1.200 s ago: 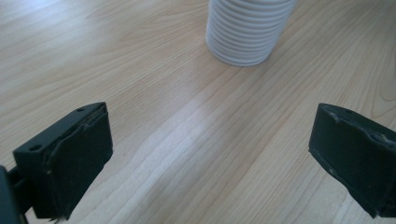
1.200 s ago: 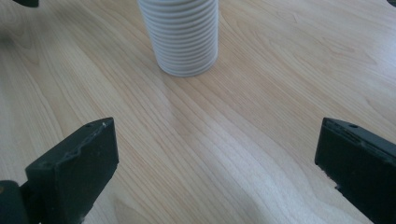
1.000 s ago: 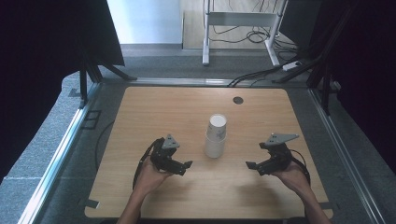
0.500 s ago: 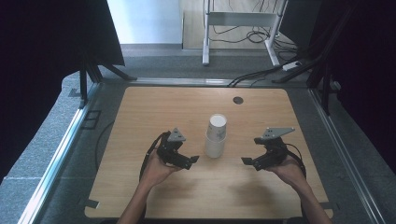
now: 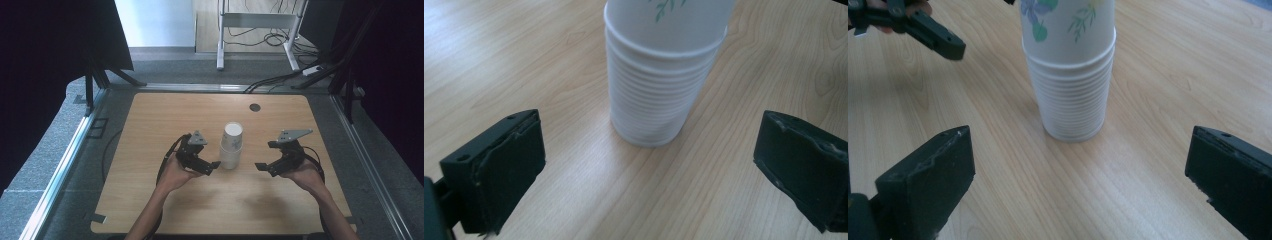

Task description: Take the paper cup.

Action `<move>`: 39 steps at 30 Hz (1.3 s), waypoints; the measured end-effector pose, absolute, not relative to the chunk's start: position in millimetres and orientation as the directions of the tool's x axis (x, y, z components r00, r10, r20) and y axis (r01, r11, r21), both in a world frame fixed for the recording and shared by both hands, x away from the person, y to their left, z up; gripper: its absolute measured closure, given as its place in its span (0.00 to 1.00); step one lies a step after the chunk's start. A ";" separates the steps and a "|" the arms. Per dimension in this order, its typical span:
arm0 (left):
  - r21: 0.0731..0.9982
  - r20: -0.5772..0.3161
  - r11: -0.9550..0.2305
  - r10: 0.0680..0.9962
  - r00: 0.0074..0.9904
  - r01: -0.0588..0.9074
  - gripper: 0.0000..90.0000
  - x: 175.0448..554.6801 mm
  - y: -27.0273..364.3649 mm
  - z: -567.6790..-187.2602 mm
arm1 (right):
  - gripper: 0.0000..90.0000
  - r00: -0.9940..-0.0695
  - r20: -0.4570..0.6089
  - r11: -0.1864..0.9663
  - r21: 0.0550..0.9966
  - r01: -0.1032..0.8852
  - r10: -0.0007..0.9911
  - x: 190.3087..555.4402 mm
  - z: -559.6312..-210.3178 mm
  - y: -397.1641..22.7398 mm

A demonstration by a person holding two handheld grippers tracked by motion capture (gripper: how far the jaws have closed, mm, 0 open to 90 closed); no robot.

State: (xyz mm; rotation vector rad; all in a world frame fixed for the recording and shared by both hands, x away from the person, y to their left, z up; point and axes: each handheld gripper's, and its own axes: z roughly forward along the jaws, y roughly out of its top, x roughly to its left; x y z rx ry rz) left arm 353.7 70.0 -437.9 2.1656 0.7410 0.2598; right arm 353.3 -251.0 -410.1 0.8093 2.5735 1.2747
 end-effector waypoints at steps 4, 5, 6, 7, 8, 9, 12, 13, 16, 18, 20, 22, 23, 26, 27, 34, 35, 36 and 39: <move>0.760 -0.053 -0.507 0.575 0.816 0.407 0.01 358.3 61.7 -438.5 | 0.00 -0.847 0.087 0.502 0.772 0.390 0.525 357.9 -406.9 -246.0; 0.760 -0.048 -0.510 0.574 0.817 0.403 0.01 359.4 60.0 -438.6 | 0.01 -0.848 0.086 0.502 0.772 0.389 0.523 360.1 -405.7 -244.0; 0.760 -0.050 -0.511 0.570 0.820 0.402 0.01 361.7 57.3 -438.9 | 0.01 -0.848 0.086 0.502 0.773 0.387 0.522 361.2 -405.1 -243.1; 0.760 -0.050 -0.511 0.570 0.820 0.402 0.01 361.7 57.3 -438.9 | 0.01 -0.849 0.088 0.502 0.773 0.388 0.520 362.0 -404.5 -242.5; 0.761 -0.050 -0.511 0.567 0.822 0.399 0.01 363.3 55.6 -439.2 | 0.01 -0.849 0.088 0.502 0.773 0.388 0.520 362.0 -404.5 -242.5; 0.760 -0.049 -0.514 0.565 0.823 0.398 0.01 364.6 54.2 -439.5 | 0.01 -0.852 0.088 0.502 0.775 0.385 0.517 363.4 -403.8 -241.2; 0.759 -0.042 -0.520 0.561 0.827 0.391 0.02 368.8 50.6 -440.9 | 0.02 -0.854 0.087 0.502 0.777 0.380 0.512 366.1 -401.4 -238.0; 0.760 -0.043 -0.520 0.559 0.828 0.390 0.02 369.9 49.4 -441.4 | 0.02 -0.856 0.089 0.501 0.778 0.379 0.510 367.1 -400.5 -236.9; 0.763 -0.041 -0.519 0.555 0.831 0.384 0.02 372.9 46.0 -443.1 | 0.02 -0.858 0.092 0.502 0.777 0.379 0.506 370.0 -398.1 -233.2; 0.768 -0.038 -0.517 0.552 0.833 0.378 0.02 375.0 43.0 -444.2 | 0.02 -0.860 0.095 0.508 0.773 0.381 0.502 373.6 -396.5 -229.3; 0.770 -0.038 -0.516 0.551 0.834 0.376 0.03 375.7 42.1 -444.6 | 0.03 -0.862 0.095 0.509 0.773 0.380 0.498 375.7 -395.8 -227.4; 0.769 -0.035 -0.519 0.548 0.835 0.373 0.03 377.4 40.2 -445.5 | 0.03 -0.861 0.095 0.508 0.773 0.380 0.499 376.8 -395.3 -226.2; 0.769 -0.035 -0.521 0.544 0.838 0.370 0.03 378.4 39.3 -446.1 | 0.03 -0.862 0.092 0.510 0.773 0.378 0.499 378.0 -394.9 -225.2; 0.772 -0.042 -0.517 0.539 0.841 0.370 0.04 380.7 36.6 -448.3 | 0.04 -0.863 0.093 0.509 0.775 0.376 0.496 381.3 -393.7 -221.7; 0.774 -0.050 -0.512 0.536 0.843 0.372 0.05 382.2 34.9 -449.6 | 0.06 -0.865 0.092 0.511 0.774 0.374 0.493 383.4 -392.9 -219.5; 0.772 -0.048 -0.519 0.530 0.847 0.368 0.07 385.5 28.8 -453.1 | 0.09 -0.871 0.085 0.516 0.776 0.362 0.483 389.8 -387.4 -212.0; 0.772 -0.050 -0.518 0.528 0.848 0.368 0.08 386.1 28.2 -453.5 | 0.09 -0.872 0.083 0.517 0.777 0.359 0.482 390.6 -386.7 -211.0; 0.773 -0.052 -0.516 0.528 0.848 0.369 0.08 386.4 27.5 -453.9 | 0.10 -0.874 0.082 0.519 0.776 0.358 0.480 391.6 -385.8 -209.4; 0.779 -0.066 -0.506 0.521 0.851 0.370 0.10 387.7 26.5 -454.9 | 0.11 -0.878 0.078 0.525 0.775 0.352 0.472 394.6 -383.4 -204.8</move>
